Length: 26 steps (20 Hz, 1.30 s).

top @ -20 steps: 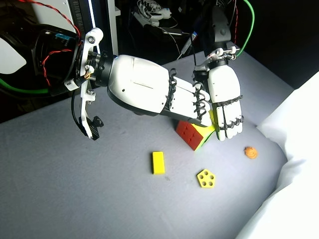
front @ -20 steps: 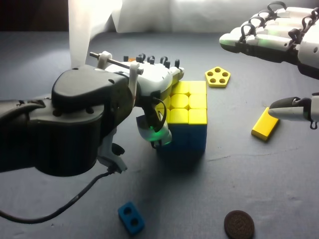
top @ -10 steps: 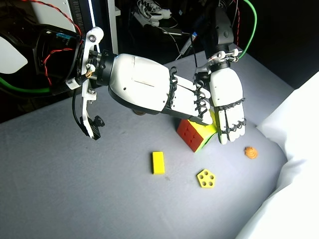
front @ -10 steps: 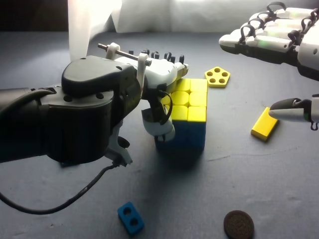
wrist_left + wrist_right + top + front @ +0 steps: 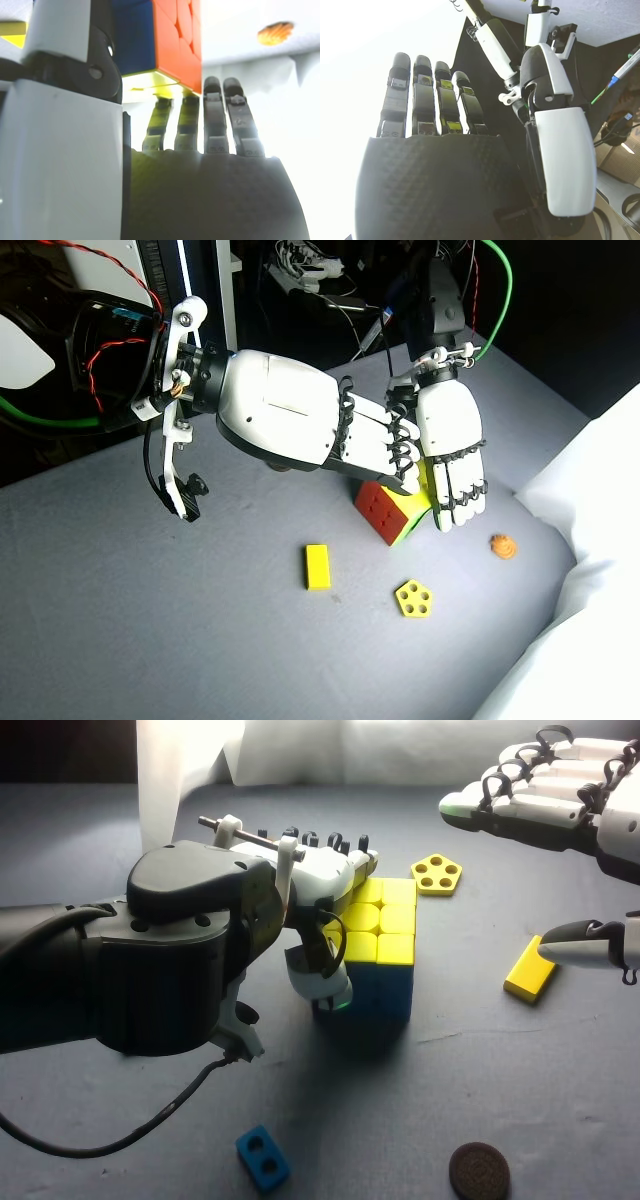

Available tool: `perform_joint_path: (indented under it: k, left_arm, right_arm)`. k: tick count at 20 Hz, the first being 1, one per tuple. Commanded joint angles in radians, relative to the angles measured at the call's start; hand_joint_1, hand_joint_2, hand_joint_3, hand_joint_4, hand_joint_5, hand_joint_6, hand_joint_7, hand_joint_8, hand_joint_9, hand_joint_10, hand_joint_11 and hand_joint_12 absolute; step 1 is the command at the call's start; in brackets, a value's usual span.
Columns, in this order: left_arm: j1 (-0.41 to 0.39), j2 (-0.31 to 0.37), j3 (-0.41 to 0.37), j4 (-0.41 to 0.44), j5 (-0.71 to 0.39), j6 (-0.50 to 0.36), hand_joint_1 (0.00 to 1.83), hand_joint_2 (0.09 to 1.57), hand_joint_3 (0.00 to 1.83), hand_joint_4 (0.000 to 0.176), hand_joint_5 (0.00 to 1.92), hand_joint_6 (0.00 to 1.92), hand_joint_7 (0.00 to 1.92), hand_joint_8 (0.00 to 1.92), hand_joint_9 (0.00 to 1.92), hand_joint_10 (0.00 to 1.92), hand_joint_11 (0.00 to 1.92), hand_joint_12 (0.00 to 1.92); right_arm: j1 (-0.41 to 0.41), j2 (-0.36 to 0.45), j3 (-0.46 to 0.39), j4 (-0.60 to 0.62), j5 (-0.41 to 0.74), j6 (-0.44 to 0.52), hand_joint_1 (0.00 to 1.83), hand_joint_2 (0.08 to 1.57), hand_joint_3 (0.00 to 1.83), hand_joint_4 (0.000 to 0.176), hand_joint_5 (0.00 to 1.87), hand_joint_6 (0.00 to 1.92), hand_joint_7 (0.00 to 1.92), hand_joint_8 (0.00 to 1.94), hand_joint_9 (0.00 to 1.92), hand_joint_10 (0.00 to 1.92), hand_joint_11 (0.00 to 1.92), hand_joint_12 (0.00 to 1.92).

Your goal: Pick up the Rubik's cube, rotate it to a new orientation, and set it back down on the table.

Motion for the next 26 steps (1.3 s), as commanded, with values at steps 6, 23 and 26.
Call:
perform_joint_path:
  k: [6,23,26]
  left_arm:
    - [0.005,0.001,-0.005,0.037,-0.003,0.005,1.05,1.01,0.00,0.070,0.00,0.00,0.00,0.00,0.00,0.00,0.00,0.00]
    - [-0.020,0.016,-0.019,0.028,-0.004,0.010,1.21,1.09,0.02,0.000,0.06,1.74,0.12,1.67,0.19,1.75,0.20,1.86]
    - [-0.053,0.042,-0.032,-0.026,-0.004,0.079,1.21,1.09,0.01,0.000,0.02,1.76,0.11,1.66,0.18,1.73,0.20,1.87]
  right_arm:
    - [0.005,0.003,0.000,0.007,0.122,0.000,0.71,1.21,0.00,0.000,0.03,0.01,0.10,0.01,0.13,0.01,0.00,0.27]
    - [-0.010,-0.001,-0.001,-0.003,0.132,-0.048,0.69,1.23,0.00,0.000,0.00,0.00,0.09,0.00,0.12,0.01,0.00,0.36]
    - [-0.027,-0.001,-0.006,0.015,0.133,-0.049,0.67,1.24,0.00,0.000,0.00,0.00,0.08,0.00,0.13,0.01,0.00,0.47]
